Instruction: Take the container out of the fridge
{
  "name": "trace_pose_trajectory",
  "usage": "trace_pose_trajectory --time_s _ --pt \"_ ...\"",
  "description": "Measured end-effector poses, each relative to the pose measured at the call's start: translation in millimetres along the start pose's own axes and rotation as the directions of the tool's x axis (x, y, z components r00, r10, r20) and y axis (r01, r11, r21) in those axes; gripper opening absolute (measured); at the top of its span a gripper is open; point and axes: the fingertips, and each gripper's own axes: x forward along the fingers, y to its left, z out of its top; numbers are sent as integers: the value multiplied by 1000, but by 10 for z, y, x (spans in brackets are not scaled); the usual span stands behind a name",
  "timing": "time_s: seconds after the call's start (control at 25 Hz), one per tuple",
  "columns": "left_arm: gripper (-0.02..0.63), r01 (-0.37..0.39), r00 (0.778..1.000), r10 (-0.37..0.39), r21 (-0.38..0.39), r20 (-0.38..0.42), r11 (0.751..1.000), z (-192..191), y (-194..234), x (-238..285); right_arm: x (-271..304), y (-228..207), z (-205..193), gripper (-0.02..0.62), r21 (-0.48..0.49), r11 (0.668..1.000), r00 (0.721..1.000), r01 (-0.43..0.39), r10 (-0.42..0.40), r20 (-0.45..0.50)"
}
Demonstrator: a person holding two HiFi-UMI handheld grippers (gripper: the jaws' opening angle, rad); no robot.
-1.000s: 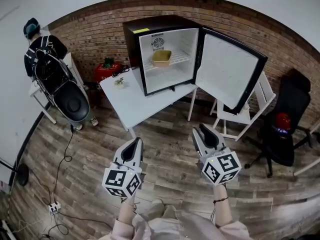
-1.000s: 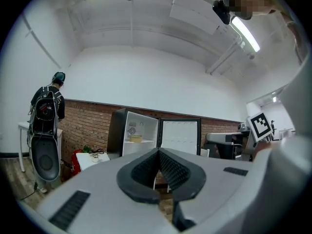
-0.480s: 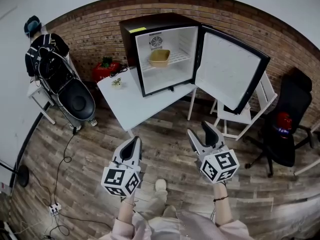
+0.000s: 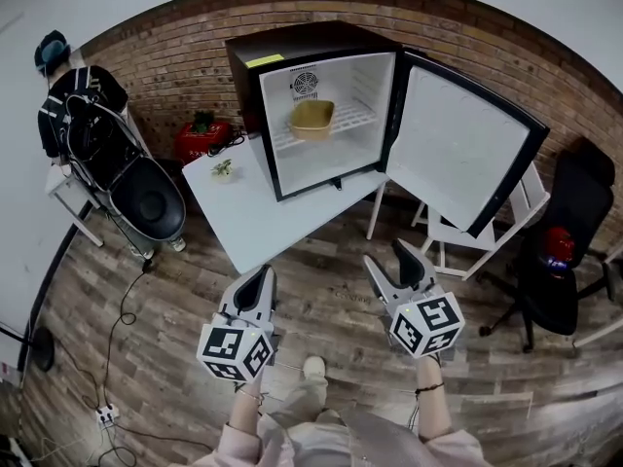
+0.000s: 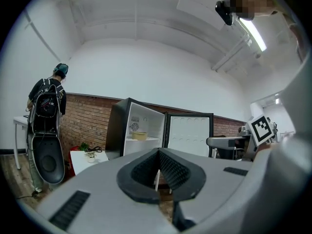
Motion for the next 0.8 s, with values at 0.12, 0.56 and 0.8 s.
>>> trace_pose_trajectory --time_s 0.12,0.56,0.8 --pt "-9 7 1000 -7 -7 -6 1000 10 143 227 235 -109 -1 235 0 1000 1000 5 -5 -8" --pt "-9 43 999 -44 -33 -11 999 71 559 985 957 -380 16 235 -4 1000 999 8 -8 -32" --pt "-9 74 997 -74 -47 -14 996 80 702 1282 1224 -435 -27 235 -10 1000 999 12 -12 -49"
